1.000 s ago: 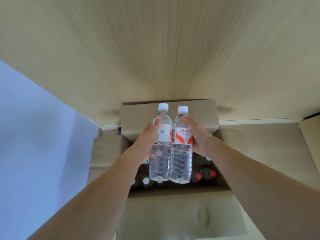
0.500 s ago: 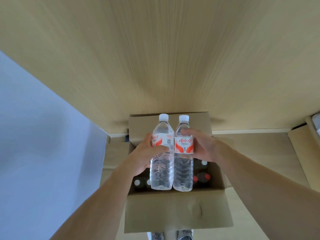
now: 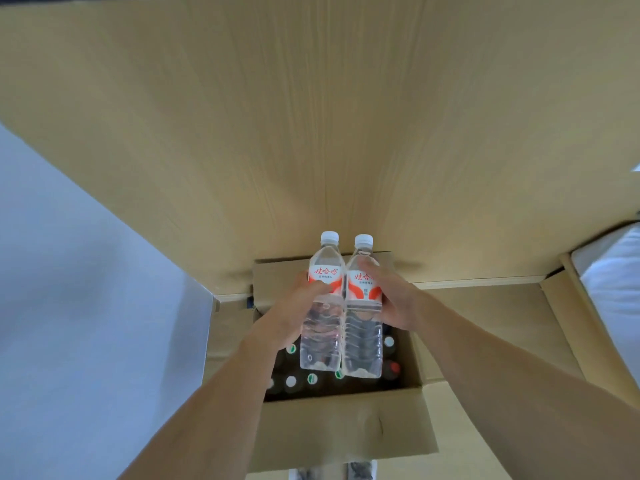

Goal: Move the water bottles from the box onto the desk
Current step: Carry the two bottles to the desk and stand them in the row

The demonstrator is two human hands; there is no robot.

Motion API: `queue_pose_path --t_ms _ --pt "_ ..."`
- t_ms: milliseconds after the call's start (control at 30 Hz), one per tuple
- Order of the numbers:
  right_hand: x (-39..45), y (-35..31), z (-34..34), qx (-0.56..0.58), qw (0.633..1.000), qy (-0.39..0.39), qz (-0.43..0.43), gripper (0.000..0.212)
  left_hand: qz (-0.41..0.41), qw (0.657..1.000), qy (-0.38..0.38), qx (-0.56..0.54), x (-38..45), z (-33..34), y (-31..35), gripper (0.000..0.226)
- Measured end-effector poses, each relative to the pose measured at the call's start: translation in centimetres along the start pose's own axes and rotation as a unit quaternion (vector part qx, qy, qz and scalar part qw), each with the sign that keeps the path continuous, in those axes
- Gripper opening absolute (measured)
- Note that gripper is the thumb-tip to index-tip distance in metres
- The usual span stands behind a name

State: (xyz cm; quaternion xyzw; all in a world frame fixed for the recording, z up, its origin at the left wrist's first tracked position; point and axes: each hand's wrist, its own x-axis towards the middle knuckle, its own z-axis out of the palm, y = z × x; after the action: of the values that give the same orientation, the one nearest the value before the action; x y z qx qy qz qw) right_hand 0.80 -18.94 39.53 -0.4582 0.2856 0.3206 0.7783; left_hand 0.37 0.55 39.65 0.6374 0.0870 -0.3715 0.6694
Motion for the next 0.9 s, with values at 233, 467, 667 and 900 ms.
queue_pose_path --t_ms 233,467,667,900 --pt "-3.6 -1.8 -0.3 -0.021 0.999 -0.009 -0.048 0.058 0.015 1.000 0.014 0.017 -0.7 1.0 3.2 0.048" --pt "-7.5 -1.3 -0.4 0.063 0.987 0.067 -0.129 0.035 0.038 0.999 -0.032 -0.009 -1.0 3.2 5.9 0.042" --pt "-13.5 1.1 -2.2 0.112 0.965 0.147 -0.188 0.046 0.036 0.991 -0.127 0.035 -1.6 7.6 7.1 0.045" --pt "-23.6 6.6 -6.8 0.192 0.924 0.215 -0.253 0.047 0.024 0.959 -0.243 0.143 -3.8 17.6 6.2 0.034"
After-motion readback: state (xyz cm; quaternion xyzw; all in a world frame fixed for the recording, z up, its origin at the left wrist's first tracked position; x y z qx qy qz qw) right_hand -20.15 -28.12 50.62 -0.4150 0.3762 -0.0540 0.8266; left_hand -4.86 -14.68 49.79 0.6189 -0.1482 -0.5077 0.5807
